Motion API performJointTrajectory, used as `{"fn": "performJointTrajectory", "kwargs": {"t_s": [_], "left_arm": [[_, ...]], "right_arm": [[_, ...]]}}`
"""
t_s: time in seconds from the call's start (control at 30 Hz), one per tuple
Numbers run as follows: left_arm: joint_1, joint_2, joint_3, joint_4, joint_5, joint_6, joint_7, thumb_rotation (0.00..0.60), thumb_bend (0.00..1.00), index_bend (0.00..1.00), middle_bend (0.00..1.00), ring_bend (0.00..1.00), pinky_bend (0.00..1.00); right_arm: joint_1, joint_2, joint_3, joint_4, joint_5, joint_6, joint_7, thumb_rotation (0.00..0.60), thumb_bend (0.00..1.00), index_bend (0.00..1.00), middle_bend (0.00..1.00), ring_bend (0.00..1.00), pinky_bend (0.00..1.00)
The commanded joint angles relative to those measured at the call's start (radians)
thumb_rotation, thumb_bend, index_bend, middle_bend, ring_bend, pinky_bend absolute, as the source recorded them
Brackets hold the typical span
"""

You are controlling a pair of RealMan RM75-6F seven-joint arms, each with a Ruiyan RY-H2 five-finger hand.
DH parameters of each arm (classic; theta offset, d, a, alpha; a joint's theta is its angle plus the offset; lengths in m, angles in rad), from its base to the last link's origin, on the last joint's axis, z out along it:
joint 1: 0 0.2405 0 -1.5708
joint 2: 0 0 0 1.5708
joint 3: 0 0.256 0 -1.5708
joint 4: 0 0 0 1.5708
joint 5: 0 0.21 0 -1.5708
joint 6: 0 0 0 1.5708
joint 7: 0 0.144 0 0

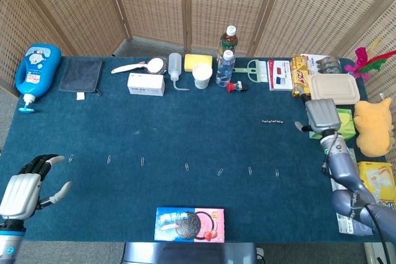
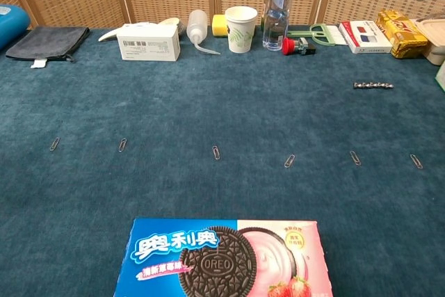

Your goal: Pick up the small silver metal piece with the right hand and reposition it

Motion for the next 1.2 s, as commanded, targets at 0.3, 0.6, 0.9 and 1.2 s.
{"fn": "performJointTrajectory", "kwargs": {"t_s": [0.3,0.6,0.9,1.2], "left_arm": [[-0.009,-0.001,0.000,-0.009,-0.006,-0.004,0.015,0.078,0.36,0.22,0.20,0.15,0.23],[-0.010,0.000,0.002,-0.002,-0.008,-0.001,0.006,0.077,0.36,0.22,0.20,0.15,0.23],[-0.009,0.000,0.005,0.007,-0.010,0.003,-0.005,0.079,0.36,0.22,0.20,0.15,0.23],[-0.012,0.001,0.004,0.016,-0.012,0.001,-0.014,0.079,0.36,0.22,0.20,0.15,0.23]], "right_arm": [[0.083,-0.060,-0.036,0.033,0.223,-0.048,-0.220,0.536,0.29,0.00,0.60,0.77,0.67],[0.119,-0.111,-0.038,0.078,0.235,-0.052,-0.197,0.549,0.29,0.34,0.67,0.81,0.67],[0.145,-0.148,-0.037,0.124,0.239,-0.066,-0.175,0.564,0.29,0.57,0.70,0.83,0.67],[0.176,-0.200,-0.039,0.197,0.257,-0.098,-0.168,0.570,0.29,0.56,0.71,0.83,0.67]]}}
